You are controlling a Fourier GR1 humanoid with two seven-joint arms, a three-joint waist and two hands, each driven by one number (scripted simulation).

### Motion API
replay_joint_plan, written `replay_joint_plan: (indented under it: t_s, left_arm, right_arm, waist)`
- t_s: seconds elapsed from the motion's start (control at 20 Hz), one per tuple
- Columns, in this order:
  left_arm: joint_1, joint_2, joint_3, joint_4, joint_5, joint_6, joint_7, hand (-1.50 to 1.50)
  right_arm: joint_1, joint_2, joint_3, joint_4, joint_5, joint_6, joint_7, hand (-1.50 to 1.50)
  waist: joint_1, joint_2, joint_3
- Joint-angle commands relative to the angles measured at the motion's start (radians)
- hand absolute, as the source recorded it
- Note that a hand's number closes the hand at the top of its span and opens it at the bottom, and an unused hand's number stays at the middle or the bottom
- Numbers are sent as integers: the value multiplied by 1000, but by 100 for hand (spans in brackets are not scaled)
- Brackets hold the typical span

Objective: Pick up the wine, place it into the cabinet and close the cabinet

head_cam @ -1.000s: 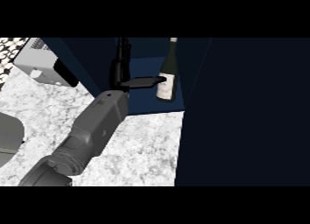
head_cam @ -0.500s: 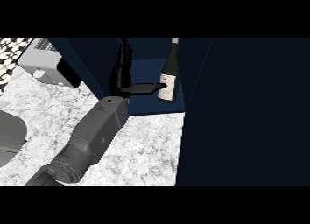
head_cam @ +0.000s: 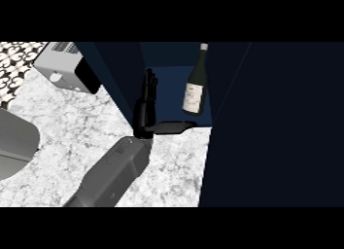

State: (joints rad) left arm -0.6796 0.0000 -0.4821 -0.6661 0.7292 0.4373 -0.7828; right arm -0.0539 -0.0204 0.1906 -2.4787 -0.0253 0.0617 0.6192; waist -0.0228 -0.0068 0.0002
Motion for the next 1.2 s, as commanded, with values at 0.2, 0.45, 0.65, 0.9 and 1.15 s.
replay_joint_plan:
  t_s: [0.2, 0.45, 0.65, 0.9, 1.15]
  left_arm:
    - [259, 16, -192, -434, -61, 197, 57, -150]
    - [338, 33, -213, -631, -122, 284, 127, -150]
    - [388, 80, -268, -819, -173, 416, 251, -150]
    - [584, 150, -307, -996, -229, 393, 214, -150]
    - [661, 287, -364, -1200, -259, 373, 291, -150]
  right_arm:
    - [26, 12, 45, -122, 61, -44, 74, -150]
    - [-14, -5, 3, -52, 27, -29, 33, -150]
    - [57, -16, -22, -114, -30, -5, 30, -150]
    - [11, -32, -69, -62, -65, 15, 16, -150]
    - [21, -33, -45, -92, -139, 35, 93, -150]
  waist:
    - [32, -2, 0]
    - [25, 4, 0]
    - [24, 2, 0]
    - [26, 4, 0]
    - [27, 2, 0]
